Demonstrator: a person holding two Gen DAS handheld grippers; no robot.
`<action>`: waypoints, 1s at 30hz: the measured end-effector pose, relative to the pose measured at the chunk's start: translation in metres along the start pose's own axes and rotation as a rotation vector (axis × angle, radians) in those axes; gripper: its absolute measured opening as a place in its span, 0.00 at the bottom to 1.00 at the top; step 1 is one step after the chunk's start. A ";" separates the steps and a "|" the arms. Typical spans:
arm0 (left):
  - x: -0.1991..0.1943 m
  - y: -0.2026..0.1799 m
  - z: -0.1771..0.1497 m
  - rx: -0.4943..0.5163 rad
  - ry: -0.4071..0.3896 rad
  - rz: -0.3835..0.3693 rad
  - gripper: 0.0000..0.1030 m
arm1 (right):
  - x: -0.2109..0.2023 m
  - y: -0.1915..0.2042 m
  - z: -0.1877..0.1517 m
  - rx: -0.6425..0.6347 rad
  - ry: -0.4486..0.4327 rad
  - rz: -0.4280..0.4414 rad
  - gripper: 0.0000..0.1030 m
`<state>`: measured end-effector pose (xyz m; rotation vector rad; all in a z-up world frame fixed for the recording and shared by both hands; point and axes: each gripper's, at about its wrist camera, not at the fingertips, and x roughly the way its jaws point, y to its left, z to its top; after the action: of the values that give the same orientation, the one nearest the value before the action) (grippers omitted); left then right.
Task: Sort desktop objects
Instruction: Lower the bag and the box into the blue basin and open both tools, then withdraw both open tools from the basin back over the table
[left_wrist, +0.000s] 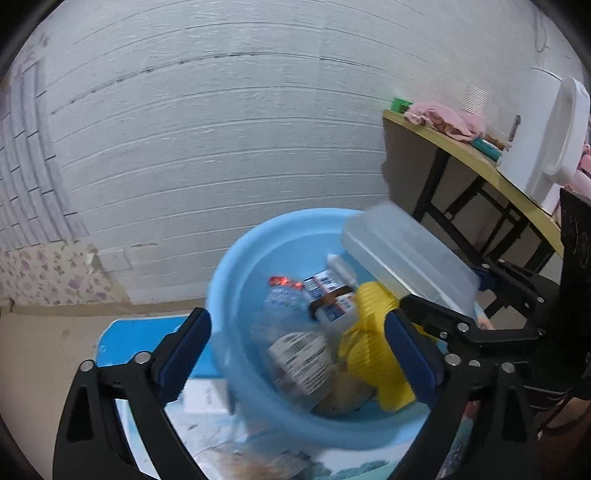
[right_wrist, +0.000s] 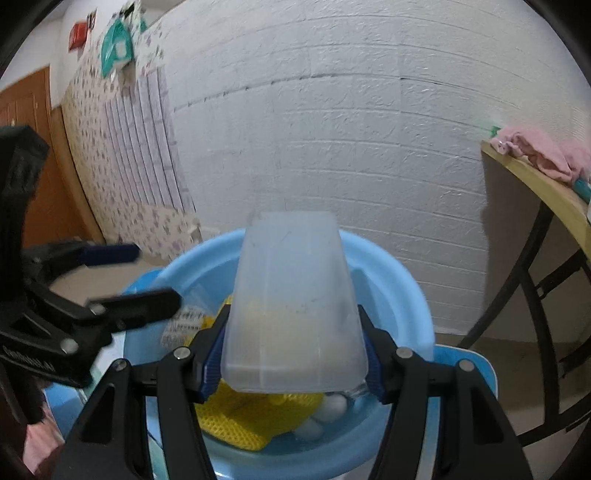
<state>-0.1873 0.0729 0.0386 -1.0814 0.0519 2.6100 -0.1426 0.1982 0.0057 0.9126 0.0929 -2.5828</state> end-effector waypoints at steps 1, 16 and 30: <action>-0.004 0.004 -0.003 -0.012 -0.003 0.004 0.98 | 0.000 0.003 -0.001 -0.006 0.006 -0.004 0.62; -0.041 0.043 -0.069 -0.111 0.091 0.037 1.00 | -0.037 0.017 -0.025 0.077 0.055 -0.035 0.77; -0.062 0.053 -0.110 -0.161 0.132 0.054 1.00 | -0.064 0.040 -0.054 0.111 0.055 -0.031 0.77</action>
<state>-0.0868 -0.0111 -0.0011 -1.3234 -0.1032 2.6237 -0.0497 0.1937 0.0050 1.0305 -0.0209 -2.6137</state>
